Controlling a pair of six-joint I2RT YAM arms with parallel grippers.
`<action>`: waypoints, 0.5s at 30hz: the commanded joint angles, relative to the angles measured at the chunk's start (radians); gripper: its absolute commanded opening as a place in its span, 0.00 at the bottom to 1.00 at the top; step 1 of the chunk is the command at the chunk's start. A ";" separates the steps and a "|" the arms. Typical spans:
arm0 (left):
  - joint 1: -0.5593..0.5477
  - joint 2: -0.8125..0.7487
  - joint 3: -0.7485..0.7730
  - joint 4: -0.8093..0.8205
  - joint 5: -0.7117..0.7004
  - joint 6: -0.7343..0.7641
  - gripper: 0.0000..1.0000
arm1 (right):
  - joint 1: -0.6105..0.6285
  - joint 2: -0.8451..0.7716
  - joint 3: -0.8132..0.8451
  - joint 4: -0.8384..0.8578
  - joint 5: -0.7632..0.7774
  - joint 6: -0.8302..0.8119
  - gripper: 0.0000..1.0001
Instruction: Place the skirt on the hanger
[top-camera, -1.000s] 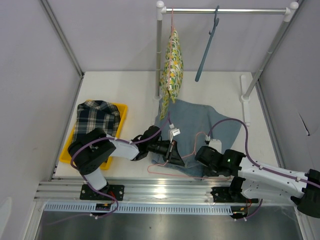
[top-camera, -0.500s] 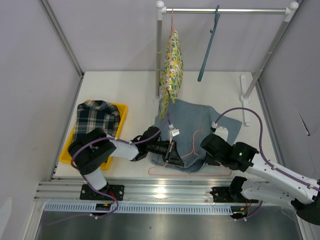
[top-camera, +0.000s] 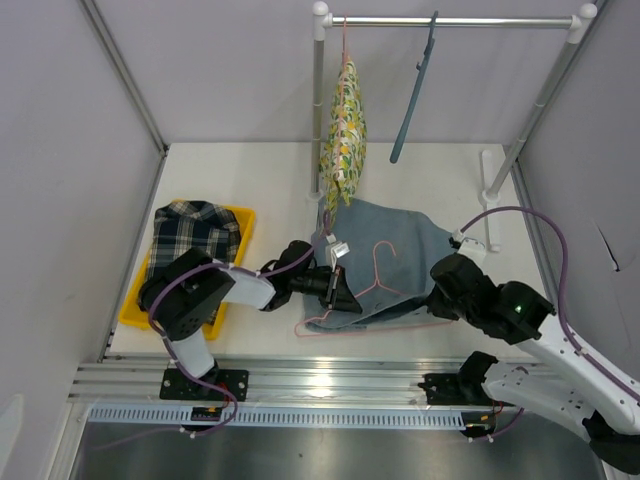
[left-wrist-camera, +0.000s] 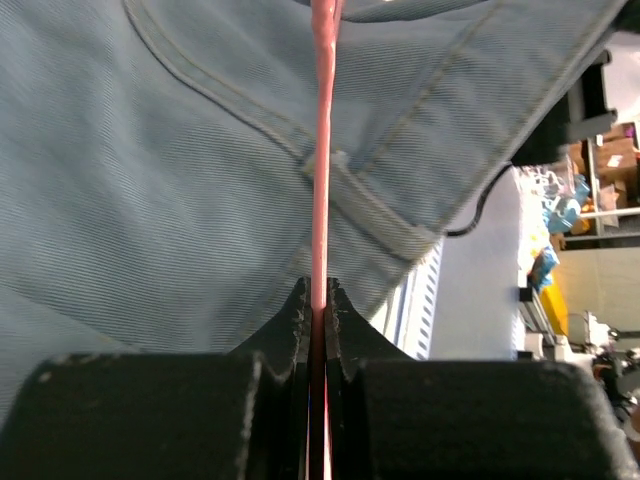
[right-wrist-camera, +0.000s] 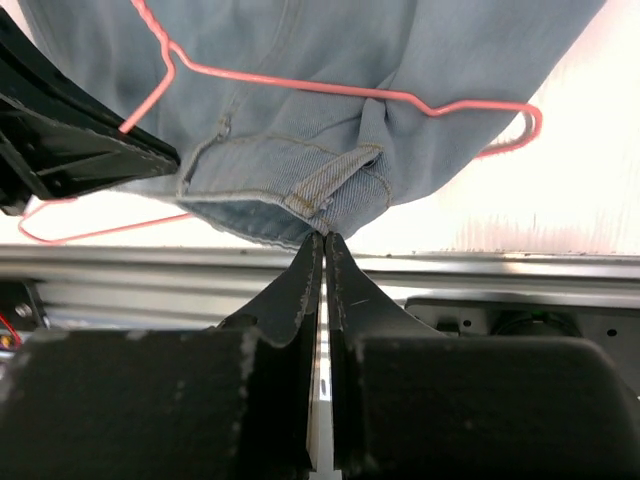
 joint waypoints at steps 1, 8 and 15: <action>0.010 0.022 0.052 -0.008 -0.014 0.073 0.00 | -0.070 -0.021 0.055 0.009 0.016 -0.053 0.02; 0.059 0.068 0.067 0.026 -0.024 0.062 0.00 | -0.277 -0.038 0.095 0.035 -0.038 -0.156 0.02; 0.078 0.078 0.049 0.019 -0.073 0.084 0.00 | -0.507 -0.024 0.144 0.069 -0.153 -0.281 0.00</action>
